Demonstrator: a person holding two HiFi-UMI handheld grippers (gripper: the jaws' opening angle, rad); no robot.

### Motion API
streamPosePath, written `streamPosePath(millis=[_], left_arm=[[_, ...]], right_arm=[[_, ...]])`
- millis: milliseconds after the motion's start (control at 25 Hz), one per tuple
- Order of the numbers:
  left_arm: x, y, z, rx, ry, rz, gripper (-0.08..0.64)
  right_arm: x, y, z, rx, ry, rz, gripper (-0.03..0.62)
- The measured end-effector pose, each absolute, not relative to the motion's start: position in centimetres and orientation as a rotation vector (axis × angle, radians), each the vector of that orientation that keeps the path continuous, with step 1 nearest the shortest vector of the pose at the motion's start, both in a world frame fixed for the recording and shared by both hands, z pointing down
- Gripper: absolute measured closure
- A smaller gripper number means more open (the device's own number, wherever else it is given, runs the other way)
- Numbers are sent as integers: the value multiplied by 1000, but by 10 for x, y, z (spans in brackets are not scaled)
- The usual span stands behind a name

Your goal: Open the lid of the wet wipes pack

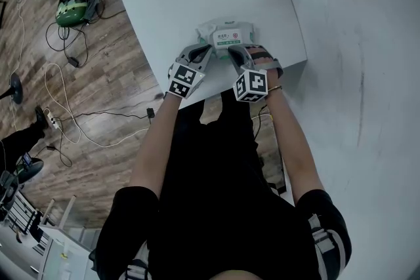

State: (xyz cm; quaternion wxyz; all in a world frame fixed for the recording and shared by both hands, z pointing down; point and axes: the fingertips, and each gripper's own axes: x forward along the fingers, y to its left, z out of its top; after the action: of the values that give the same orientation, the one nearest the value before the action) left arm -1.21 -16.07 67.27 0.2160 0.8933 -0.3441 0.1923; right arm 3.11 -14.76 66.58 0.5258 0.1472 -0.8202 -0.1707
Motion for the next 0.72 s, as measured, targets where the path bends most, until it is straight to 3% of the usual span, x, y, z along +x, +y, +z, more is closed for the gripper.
streamPosePath(millis=[720], left_arm=[[-12, -160, 674, 2461, -927, 532, 537]], right_arm=[[32, -152, 649, 391, -1977, -380, 574]])
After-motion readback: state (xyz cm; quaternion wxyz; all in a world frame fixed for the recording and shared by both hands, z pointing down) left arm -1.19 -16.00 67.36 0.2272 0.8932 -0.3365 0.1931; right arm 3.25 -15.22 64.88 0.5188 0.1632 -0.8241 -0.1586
